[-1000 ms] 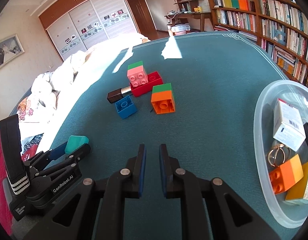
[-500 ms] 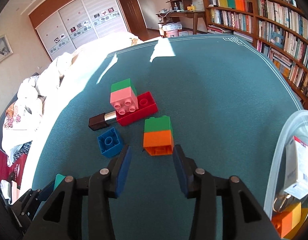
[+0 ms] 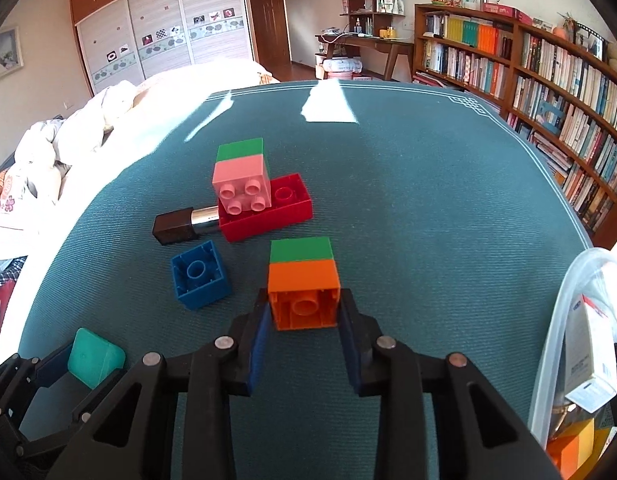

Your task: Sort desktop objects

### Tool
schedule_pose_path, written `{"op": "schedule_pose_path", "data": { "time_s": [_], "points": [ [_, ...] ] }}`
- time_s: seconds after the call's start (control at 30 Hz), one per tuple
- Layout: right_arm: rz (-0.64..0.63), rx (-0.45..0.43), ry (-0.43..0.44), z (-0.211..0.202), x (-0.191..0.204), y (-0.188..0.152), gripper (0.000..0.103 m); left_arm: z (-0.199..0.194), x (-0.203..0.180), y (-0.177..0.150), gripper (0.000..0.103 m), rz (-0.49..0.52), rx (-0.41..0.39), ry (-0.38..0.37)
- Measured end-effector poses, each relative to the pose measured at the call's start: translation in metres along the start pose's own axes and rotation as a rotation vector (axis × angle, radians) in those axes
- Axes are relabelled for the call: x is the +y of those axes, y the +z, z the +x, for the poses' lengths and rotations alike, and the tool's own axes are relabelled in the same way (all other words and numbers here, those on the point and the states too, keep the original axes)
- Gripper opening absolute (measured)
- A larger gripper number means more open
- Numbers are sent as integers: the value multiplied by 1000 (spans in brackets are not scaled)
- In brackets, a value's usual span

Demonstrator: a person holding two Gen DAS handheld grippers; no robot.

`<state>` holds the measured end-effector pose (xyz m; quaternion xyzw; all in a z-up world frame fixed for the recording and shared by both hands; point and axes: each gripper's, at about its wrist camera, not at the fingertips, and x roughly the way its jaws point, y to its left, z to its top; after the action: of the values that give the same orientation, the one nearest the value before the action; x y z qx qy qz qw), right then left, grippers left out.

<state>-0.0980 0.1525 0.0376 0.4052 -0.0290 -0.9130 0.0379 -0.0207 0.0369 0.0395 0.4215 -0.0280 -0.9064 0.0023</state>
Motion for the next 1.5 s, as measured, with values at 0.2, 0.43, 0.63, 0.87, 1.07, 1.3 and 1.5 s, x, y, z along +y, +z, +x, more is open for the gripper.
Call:
{"op": "schedule_pose_path", "data": {
  "time_s": [0.2, 0.43, 0.63, 0.87, 1.07, 1.3, 1.5],
  "points": [
    [47, -23, 8, -20, -17, -6, 35, 0, -17, 6, 54, 32, -7, -7],
    [97, -81, 1, -52, -46, -13, 35, -11, -36, 11, 54, 79, -34, -23],
    [137, -132, -24, -79, -73, -21, 35, -18, -60, 18, 54, 120, -56, -48],
    [216, -198, -67, -111, -119, -29, 34, -28, -93, 24, 54, 172, -83, -101],
    [295, -227, -129, -128, -163, -38, 34, -35, -122, 33, 54, 217, -101, -156],
    [377, -220, -159, -132, -201, -47, 34, -45, -148, 41, 54, 262, -131, -212],
    [372, -212, -54, -126, -185, -44, 35, -46, -124, 43, 54, 193, -131, -175]
  ]
}}
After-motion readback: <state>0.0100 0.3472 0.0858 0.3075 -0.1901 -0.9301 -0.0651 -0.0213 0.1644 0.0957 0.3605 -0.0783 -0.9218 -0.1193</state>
